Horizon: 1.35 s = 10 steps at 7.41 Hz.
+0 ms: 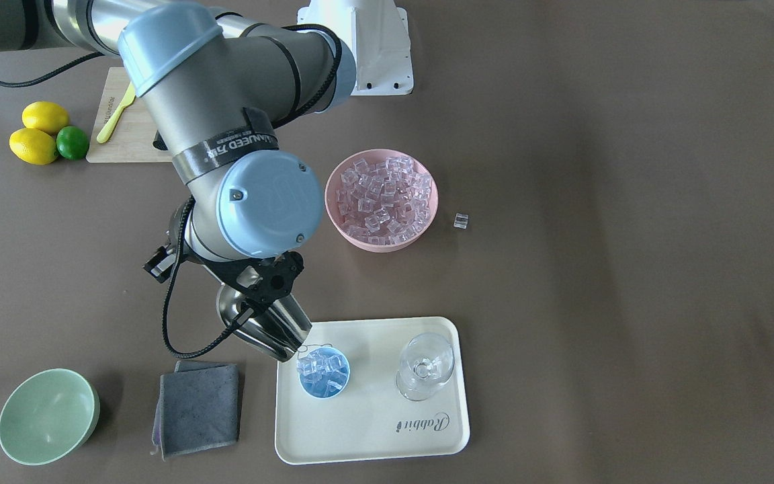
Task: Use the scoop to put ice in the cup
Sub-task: 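Withdraw the empty scoop with the right gripper away from the cup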
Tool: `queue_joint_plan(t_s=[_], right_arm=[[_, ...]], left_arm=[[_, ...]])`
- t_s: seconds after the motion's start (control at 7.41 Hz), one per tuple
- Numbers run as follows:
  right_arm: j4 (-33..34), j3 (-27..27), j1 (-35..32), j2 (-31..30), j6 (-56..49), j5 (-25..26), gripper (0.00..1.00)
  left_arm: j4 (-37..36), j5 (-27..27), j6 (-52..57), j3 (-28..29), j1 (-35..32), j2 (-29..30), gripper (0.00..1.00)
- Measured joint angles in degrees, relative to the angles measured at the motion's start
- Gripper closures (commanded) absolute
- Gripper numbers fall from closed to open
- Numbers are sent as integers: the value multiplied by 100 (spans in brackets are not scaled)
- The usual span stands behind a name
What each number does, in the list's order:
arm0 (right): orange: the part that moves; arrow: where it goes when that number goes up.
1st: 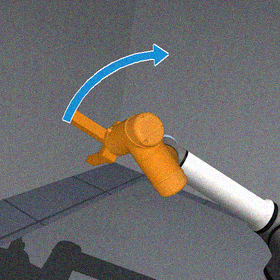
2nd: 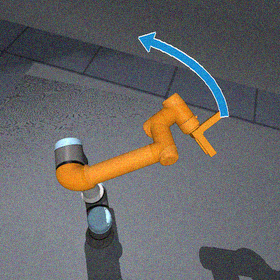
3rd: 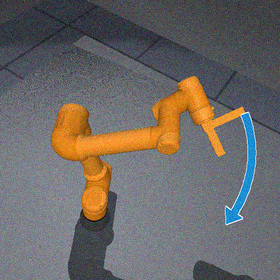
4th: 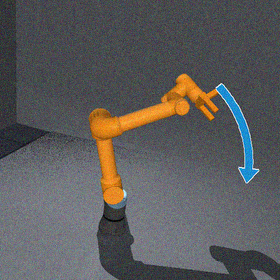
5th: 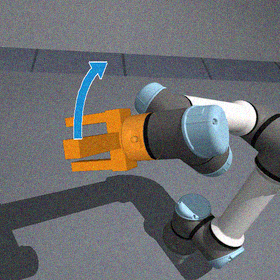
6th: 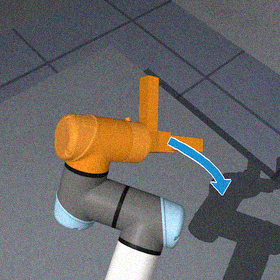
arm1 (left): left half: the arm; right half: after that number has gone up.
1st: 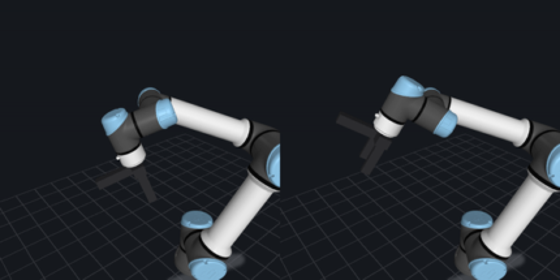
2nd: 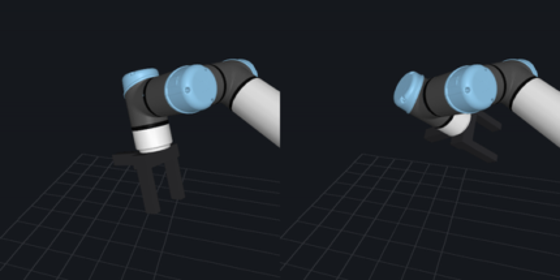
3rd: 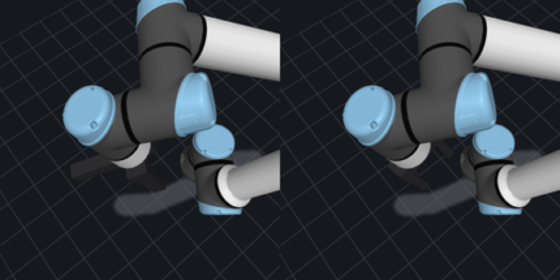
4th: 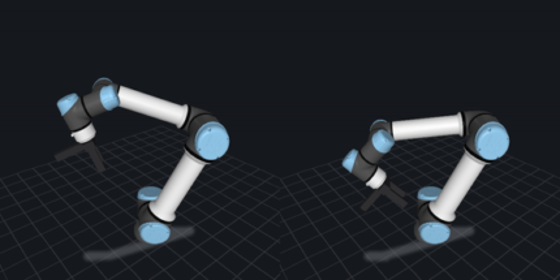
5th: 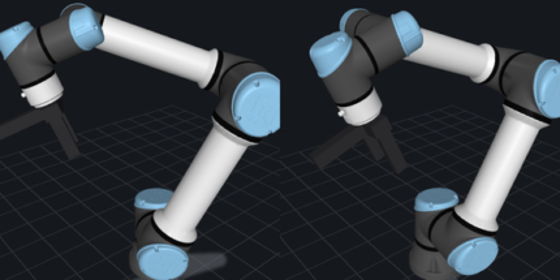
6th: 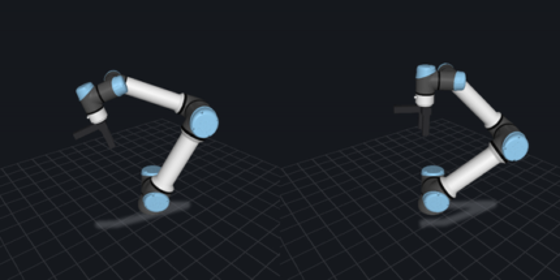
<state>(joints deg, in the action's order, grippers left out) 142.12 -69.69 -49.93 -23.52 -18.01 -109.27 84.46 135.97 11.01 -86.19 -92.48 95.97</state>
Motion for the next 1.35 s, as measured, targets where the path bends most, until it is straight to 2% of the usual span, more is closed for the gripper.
queue_joint_plan(t_s=[0.27,0.54,0.67,0.81,1.08,1.35], right_arm=[[51,-1219,-437,-843,-103,-370,100],[49,-2659,-1098,-2197,-29,-852,100],[-64,-3259,-1449,-3002,340,-1028,100],[-455,-3716,-1750,-3849,1022,-1234,100],[-1869,-4045,-2301,-5588,1835,-1736,100],[-2794,-4113,-2727,-6697,1976,-2067,100]], left_arm=[[0,0,1,7,-1,5,1],[0,-5,-1,-7,-16,-1,1],[-1,-8,2,-14,-48,-19,1],[0,-7,4,-13,-58,-33,1],[0,5,-18,-27,-60,-44,1],[3,9,-14,-29,-63,-32,1]])
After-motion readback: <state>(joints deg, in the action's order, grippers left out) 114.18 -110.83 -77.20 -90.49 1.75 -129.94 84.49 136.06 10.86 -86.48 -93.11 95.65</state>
